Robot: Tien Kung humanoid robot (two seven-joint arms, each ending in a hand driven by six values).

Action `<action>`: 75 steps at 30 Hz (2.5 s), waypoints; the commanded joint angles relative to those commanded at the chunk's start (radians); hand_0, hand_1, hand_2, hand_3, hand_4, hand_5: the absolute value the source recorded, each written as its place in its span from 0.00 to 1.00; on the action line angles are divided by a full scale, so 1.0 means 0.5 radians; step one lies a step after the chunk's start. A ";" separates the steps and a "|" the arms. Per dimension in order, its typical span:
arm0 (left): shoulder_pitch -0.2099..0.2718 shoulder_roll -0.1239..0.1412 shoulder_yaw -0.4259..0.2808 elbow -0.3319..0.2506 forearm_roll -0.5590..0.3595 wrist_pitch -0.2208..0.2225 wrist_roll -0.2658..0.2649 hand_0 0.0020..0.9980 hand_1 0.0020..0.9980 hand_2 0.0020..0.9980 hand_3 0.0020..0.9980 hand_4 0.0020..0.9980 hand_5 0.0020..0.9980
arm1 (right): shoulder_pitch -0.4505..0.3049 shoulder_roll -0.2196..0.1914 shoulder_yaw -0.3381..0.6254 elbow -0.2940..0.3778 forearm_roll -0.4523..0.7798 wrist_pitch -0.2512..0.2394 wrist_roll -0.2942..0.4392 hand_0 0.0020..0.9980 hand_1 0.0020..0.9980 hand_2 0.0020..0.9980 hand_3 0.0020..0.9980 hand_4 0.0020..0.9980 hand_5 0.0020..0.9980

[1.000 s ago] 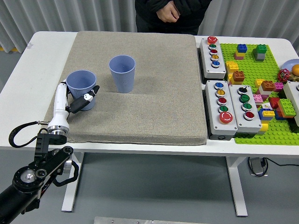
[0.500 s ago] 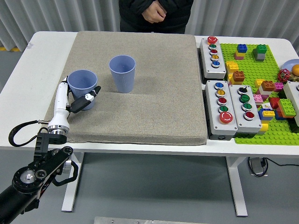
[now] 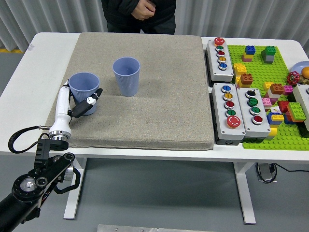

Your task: Pick cup pour cup place

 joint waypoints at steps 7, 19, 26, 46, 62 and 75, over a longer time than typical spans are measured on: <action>0.060 0.042 -0.020 -0.078 0.050 -0.012 0.016 0.68 0.74 0.92 0.96 0.90 0.51 | -0.009 0.000 0.007 0.000 -0.017 0.004 -0.002 0.69 0.64 0.59 0.59 0.00 0.15; 0.069 0.031 0.003 -0.062 0.041 -0.024 0.008 0.69 0.74 0.92 0.95 0.93 0.52 | -0.019 0.004 0.009 0.002 -0.025 0.004 -0.007 0.69 0.64 0.59 0.59 0.00 0.14; 0.075 0.037 -0.007 -0.094 0.083 -0.034 0.022 0.70 0.74 0.92 0.95 0.93 0.52 | -0.014 0.001 0.005 0.000 -0.016 0.005 -0.003 0.69 0.64 0.59 0.59 0.00 0.15; 0.162 0.073 -0.045 -0.169 0.145 -0.031 0.033 0.70 0.74 0.92 0.95 0.95 0.54 | -0.009 0.000 0.012 -0.001 -0.018 0.008 -0.004 0.69 0.64 0.59 0.59 0.00 0.14; 0.274 0.117 -0.070 -0.266 0.178 -0.034 0.036 0.70 0.75 0.93 0.95 0.97 0.55 | -0.012 -0.001 0.016 -0.001 -0.018 0.006 -0.004 0.69 0.64 0.59 0.59 0.00 0.14; 0.352 0.137 -0.119 -0.324 0.258 -0.053 0.042 0.70 0.75 0.93 0.94 0.97 0.55 | -0.012 -0.002 0.025 -0.003 -0.032 0.010 -0.003 0.69 0.64 0.59 0.59 0.00 0.14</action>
